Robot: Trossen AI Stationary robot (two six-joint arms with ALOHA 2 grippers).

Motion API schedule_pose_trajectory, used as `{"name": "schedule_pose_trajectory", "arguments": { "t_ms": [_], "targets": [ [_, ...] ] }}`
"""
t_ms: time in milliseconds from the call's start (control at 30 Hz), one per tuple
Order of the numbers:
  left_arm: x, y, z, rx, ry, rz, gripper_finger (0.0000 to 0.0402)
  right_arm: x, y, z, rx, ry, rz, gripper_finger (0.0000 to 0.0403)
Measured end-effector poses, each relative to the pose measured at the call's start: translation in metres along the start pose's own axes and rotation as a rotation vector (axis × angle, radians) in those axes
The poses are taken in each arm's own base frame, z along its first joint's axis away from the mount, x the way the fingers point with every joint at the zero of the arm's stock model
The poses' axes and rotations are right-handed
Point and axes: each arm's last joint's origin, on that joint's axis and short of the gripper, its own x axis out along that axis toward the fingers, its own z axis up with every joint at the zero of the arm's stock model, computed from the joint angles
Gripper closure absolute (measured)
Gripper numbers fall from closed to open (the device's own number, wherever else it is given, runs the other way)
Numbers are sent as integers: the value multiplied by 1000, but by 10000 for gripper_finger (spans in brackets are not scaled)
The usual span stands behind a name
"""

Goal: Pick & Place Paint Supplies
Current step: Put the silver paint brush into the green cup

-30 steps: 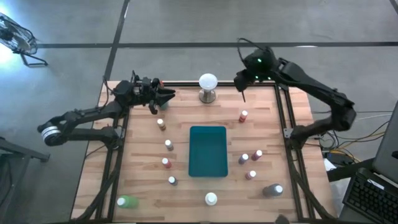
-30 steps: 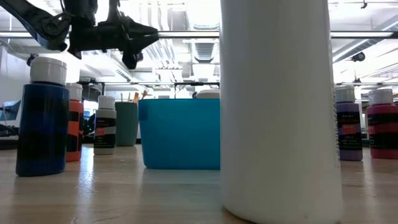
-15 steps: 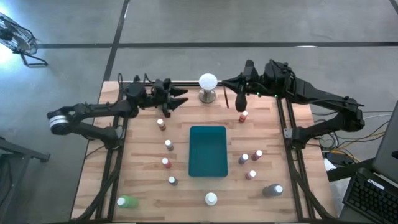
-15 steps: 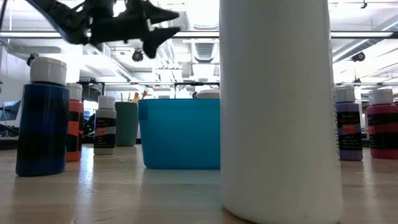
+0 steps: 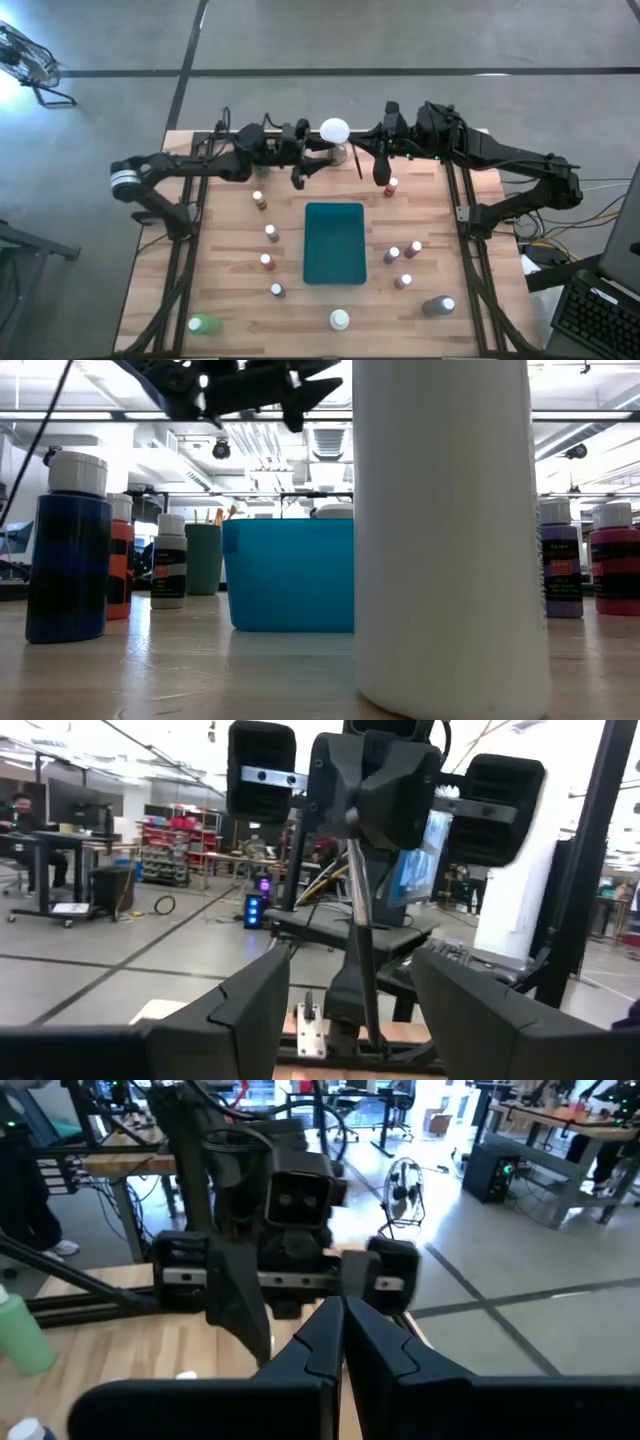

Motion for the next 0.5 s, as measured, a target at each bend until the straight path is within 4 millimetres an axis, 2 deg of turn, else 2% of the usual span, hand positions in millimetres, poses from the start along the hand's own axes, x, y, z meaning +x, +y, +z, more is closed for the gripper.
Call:
{"name": "schedule_pose_trajectory", "arguments": {
  "t_ms": [267, 500],
  "targets": [
    [30, 8, 2, -23, -11, -55, 183, 0, 3, 0, -10, 1, 14, 395],
    [47, 6, 10, -29, -36, -112, 183, 0, 3, 0, -14, 2, 13, 394]
  ]
}}
